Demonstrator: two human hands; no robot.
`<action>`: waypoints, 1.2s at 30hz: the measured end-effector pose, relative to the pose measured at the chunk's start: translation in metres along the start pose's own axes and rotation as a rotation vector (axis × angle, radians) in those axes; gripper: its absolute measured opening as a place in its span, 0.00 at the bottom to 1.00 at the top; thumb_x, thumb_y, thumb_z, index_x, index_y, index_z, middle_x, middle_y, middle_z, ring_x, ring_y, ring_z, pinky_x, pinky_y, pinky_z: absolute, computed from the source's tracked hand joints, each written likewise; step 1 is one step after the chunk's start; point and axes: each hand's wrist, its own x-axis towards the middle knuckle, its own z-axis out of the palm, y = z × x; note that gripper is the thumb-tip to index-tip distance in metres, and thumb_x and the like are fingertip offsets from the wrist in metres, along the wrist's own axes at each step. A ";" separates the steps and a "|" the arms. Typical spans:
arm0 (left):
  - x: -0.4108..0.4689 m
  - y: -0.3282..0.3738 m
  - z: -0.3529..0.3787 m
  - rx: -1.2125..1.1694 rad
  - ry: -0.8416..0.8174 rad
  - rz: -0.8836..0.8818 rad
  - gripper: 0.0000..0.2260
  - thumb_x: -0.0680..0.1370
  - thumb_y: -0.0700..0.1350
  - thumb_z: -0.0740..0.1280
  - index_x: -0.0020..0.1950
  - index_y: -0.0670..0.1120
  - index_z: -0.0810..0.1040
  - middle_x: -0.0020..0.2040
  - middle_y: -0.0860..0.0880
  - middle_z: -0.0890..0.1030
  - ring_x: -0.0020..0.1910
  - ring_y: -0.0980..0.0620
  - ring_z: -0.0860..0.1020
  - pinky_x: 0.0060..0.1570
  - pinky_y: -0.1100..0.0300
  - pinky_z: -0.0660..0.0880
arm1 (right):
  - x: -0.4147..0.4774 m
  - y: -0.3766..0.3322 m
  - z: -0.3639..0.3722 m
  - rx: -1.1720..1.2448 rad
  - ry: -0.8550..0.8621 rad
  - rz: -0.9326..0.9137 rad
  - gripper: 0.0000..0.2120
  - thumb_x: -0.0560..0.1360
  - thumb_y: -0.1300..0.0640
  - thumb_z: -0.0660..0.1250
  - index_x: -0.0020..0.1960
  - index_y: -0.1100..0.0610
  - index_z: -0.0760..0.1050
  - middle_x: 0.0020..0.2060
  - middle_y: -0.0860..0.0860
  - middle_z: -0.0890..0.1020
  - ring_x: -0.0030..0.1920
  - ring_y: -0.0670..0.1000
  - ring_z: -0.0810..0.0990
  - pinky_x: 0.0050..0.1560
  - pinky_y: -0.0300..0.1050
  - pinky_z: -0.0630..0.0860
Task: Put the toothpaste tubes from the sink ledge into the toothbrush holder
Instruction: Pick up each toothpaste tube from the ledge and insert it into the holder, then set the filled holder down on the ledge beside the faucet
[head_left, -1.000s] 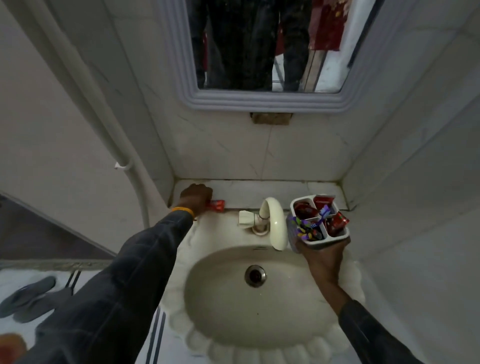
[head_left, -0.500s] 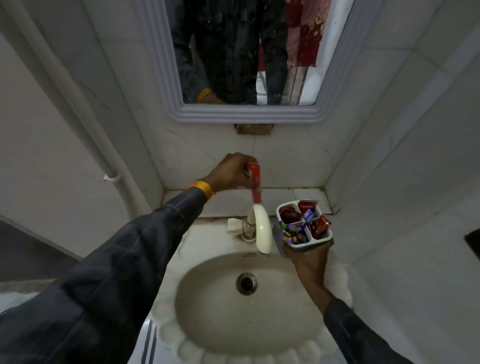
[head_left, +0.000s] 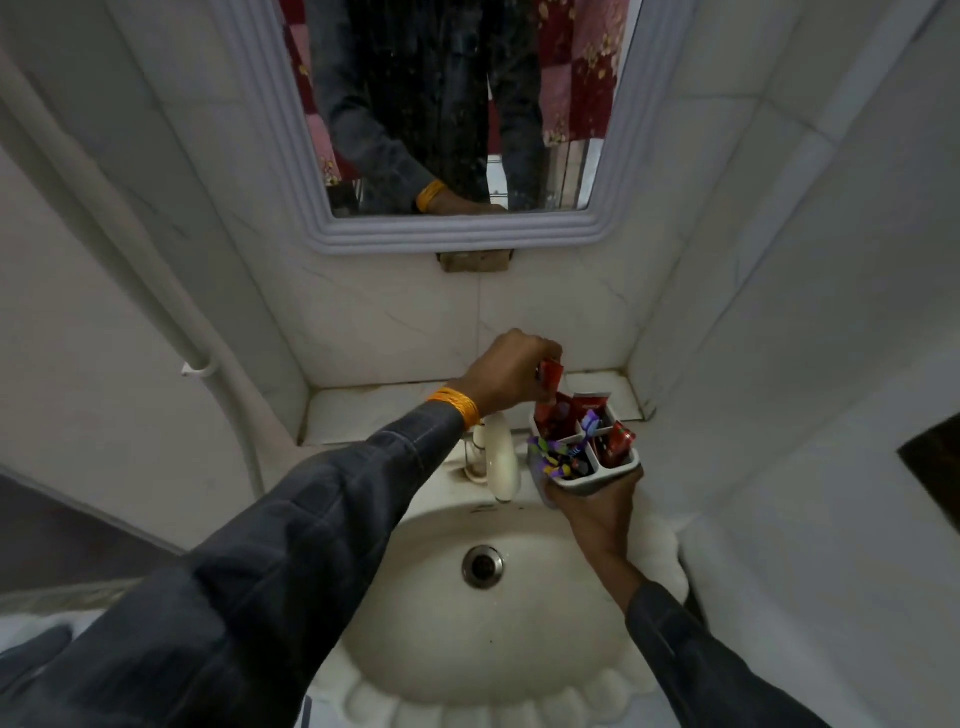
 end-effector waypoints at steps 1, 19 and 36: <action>0.001 0.001 0.004 0.037 0.012 -0.001 0.10 0.68 0.45 0.77 0.45 0.44 0.81 0.44 0.46 0.85 0.43 0.46 0.82 0.44 0.54 0.80 | 0.000 0.000 0.000 0.003 0.001 0.005 0.54 0.55 0.63 0.89 0.71 0.49 0.63 0.67 0.49 0.78 0.65 0.47 0.80 0.64 0.40 0.79; 0.020 -0.001 0.036 0.169 -0.200 -0.040 0.07 0.70 0.42 0.76 0.46 0.43 0.83 0.50 0.44 0.84 0.51 0.44 0.79 0.47 0.56 0.73 | 0.004 0.007 -0.002 0.001 -0.035 0.036 0.57 0.55 0.61 0.89 0.76 0.55 0.60 0.70 0.52 0.76 0.69 0.51 0.77 0.60 0.27 0.76; -0.001 -0.068 -0.003 0.015 0.160 -0.253 0.20 0.76 0.58 0.69 0.63 0.48 0.77 0.61 0.47 0.81 0.57 0.47 0.79 0.55 0.54 0.76 | 0.044 -0.048 0.006 -0.012 0.130 -0.008 0.52 0.52 0.54 0.89 0.72 0.55 0.69 0.62 0.48 0.80 0.59 0.43 0.79 0.55 0.26 0.74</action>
